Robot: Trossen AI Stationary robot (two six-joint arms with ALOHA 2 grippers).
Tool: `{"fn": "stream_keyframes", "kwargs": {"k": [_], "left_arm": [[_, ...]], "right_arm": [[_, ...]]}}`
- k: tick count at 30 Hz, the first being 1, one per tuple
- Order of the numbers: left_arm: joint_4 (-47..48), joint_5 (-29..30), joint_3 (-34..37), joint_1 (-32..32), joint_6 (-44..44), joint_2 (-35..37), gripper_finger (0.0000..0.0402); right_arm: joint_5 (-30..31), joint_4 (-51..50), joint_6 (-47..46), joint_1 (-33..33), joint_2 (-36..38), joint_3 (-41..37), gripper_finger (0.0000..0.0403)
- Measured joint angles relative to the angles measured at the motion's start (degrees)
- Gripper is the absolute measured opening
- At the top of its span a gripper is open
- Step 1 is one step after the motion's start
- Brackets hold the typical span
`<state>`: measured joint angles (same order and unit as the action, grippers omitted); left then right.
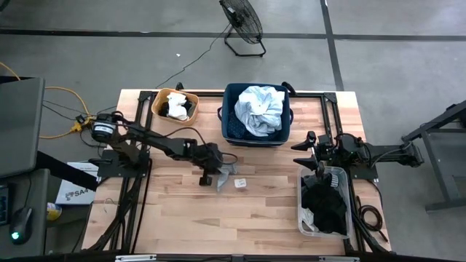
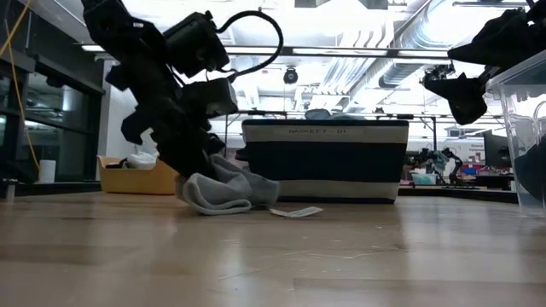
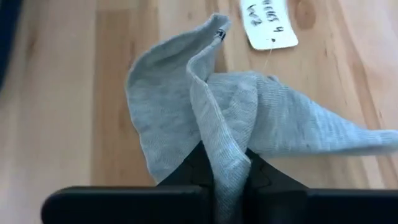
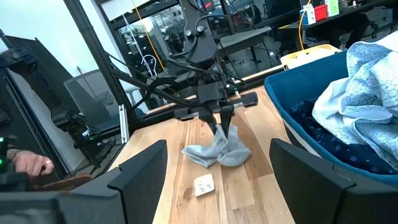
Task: Pick & Place Cloths
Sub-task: Put the gray sock into the yellow bin
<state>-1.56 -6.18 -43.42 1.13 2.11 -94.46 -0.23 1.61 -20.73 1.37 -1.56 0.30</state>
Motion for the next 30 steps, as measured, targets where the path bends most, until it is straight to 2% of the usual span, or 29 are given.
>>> {"fn": "stream_keyframes", "kwargs": {"k": [5, 13, 18, 23, 30], "left_arm": [[8.40, 4.85, -0.04, 0.00, -4.72, 5.68, 0.0008], [25.69, 18.31, -0.02, 0.00, -16.62, 18.61, 0.0008], [34.23, 28.99, -0.04, -0.02, -25.72, 26.99, 0.0008], [38.47, 40.05, -0.07, -0.48, -30.19, 34.34, 0.0008], [39.25, 44.76, -0.13, -5.20, -30.81, 41.09, 0.0008]], "right_arm": [[0.00, 0.00, -0.01, 0.02, 0.00, 0.00, 0.0275], [0.04, 0.13, 0.00, 0.01, 0.00, 0.02, 0.0275], [0.04, 0.13, 0.00, 0.02, 0.00, 0.02, 0.0275], [0.06, 0.15, -0.02, 0.02, 0.00, 0.00, 0.0275], [0.06, 0.17, -0.01, 0.01, 0.00, 0.01, 0.0275]]}}
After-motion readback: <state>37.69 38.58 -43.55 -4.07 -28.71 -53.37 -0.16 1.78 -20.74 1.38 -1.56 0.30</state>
